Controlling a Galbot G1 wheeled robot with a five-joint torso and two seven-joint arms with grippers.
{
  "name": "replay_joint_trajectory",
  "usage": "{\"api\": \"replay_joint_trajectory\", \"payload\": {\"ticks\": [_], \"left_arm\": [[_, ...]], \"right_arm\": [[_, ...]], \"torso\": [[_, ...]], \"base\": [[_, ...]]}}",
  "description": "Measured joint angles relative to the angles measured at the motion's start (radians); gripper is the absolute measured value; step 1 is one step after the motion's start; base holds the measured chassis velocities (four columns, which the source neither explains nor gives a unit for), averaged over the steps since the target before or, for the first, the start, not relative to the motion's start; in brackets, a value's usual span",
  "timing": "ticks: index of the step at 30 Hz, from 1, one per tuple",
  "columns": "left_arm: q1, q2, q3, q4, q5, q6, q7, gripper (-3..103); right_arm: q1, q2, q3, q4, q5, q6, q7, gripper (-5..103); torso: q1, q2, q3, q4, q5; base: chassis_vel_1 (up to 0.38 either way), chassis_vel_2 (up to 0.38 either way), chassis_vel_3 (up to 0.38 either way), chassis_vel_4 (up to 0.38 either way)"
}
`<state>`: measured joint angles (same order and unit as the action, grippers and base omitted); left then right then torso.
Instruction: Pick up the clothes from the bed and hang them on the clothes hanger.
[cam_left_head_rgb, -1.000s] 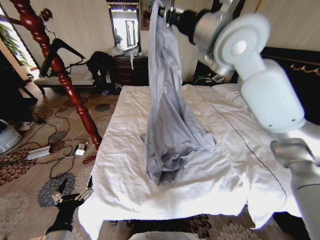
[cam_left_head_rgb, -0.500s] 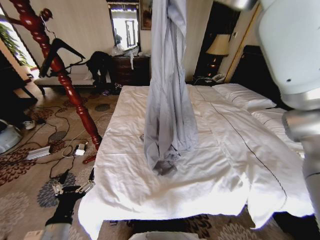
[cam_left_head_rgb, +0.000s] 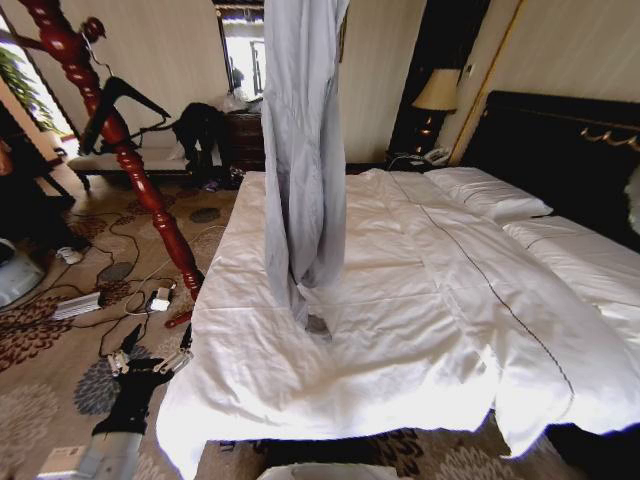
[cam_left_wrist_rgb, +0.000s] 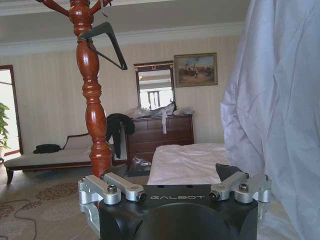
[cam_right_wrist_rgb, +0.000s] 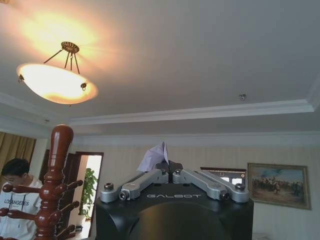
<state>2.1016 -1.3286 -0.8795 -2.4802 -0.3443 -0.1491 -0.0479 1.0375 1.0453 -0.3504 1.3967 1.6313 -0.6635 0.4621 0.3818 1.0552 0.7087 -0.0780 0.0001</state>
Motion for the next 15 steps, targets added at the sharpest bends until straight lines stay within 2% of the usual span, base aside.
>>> {"api": "replay_joint_trajectory", "payload": {"ticks": [8,15], "left_arm": [[-0.020,0.005,0.008,0.005,0.000,0.018,-0.003,100],[-0.038,0.011,0.017,0.020,-0.005,0.033,-0.005,100]], "right_arm": [[0.022,-0.074,0.009,0.029,0.059,-0.049,0.025,0],[0.036,-0.137,0.046,0.168,0.302,-0.075,0.152,0]], "torso": [[0.000,0.000,0.000,0.0000,0.0003],[0.000,0.000,0.000,-0.0003,0.0001]], "base": [[0.000,0.000,0.000,0.000],[0.000,0.000,0.000,0.000]]}}
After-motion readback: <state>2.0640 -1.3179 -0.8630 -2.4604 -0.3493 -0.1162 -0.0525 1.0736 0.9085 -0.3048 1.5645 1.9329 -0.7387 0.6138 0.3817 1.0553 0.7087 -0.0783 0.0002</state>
